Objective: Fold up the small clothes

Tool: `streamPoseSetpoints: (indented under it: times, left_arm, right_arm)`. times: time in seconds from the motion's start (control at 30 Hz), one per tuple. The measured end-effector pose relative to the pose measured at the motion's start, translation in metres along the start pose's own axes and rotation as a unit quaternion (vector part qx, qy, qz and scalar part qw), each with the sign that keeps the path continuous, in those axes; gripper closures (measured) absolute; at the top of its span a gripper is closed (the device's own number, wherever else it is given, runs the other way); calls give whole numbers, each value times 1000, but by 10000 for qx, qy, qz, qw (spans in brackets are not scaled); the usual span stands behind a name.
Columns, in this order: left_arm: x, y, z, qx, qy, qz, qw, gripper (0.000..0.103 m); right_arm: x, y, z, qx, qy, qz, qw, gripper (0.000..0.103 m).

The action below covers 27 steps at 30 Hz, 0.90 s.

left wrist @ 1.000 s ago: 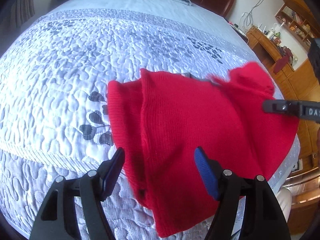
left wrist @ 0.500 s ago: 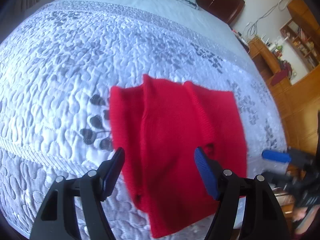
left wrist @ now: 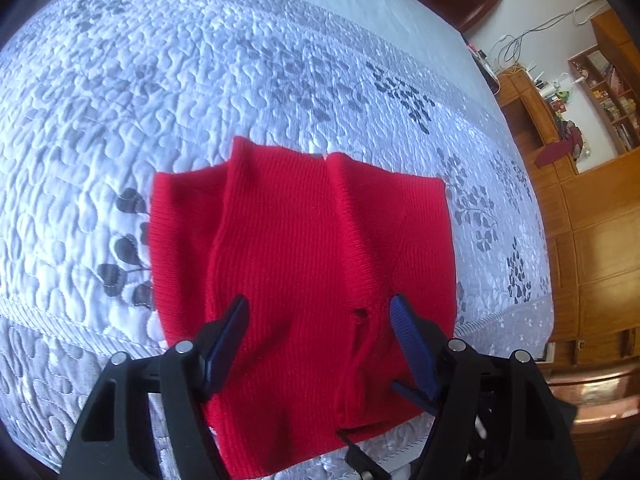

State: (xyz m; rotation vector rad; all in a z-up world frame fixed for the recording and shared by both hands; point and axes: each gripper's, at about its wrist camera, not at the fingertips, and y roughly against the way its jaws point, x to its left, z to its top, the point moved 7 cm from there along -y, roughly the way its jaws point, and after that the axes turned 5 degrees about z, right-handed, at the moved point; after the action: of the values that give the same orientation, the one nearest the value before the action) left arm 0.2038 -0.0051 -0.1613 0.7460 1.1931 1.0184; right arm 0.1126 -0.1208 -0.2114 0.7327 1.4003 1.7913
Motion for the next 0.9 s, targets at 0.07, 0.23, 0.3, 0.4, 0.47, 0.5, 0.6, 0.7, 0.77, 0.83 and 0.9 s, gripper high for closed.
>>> streamPoseSetpoints:
  times: [0.07,0.23,0.3,0.4,0.47,0.5,0.6,0.7,0.77,0.83,0.9]
  left_arm:
    - [-1,-5,1,83,11,-19,10000,30]
    - [-5,-20,3,358,123,-230,9990,28]
    - [-9,-27,5,506,336,-515,9968,27]
    - [-22,-39,8,746,622,-955,9907,27]
    - [-34,-48,10,893,668,-1156,9870,26]
    - [-40,-53,12,987,712,-1267,9844,25]
    - [-52,-70,16,1270,879,-1437,9775,24]
    - [-63,-86,22,1509,1030,-1564,9706,26]
    - [-70,-92,30,1489,988,-1546,9717,37]
    - [-71,-96,36,1466,827,-1280,9774,51]
    - [-69,-98,45,1403,726,-1011,9823,58]
  right_arm:
    - [-6,-7,-2,69,-77,-33,9999,79]
    - [-30,10,-3,-157,-684,716,9950,96]
    - [-37,23,-4,-290,-918,1075,9895,96]
    - [-52,46,-1,-522,-1099,1323,9837,96]
    - [-62,63,-1,-684,-1213,1438,9798,96]
    - [-64,68,-2,-726,-1226,1449,9791,96]
    - [-75,81,-2,-875,-1270,1509,9764,96]
    - [-83,89,-6,-981,-1335,1580,9734,96]
    - [-86,89,-7,-1012,-1362,1626,9720,96]
    - [-88,89,-9,-1022,-1374,1634,9716,96]
    - [-88,91,-10,-1044,-1378,1668,9707,96]
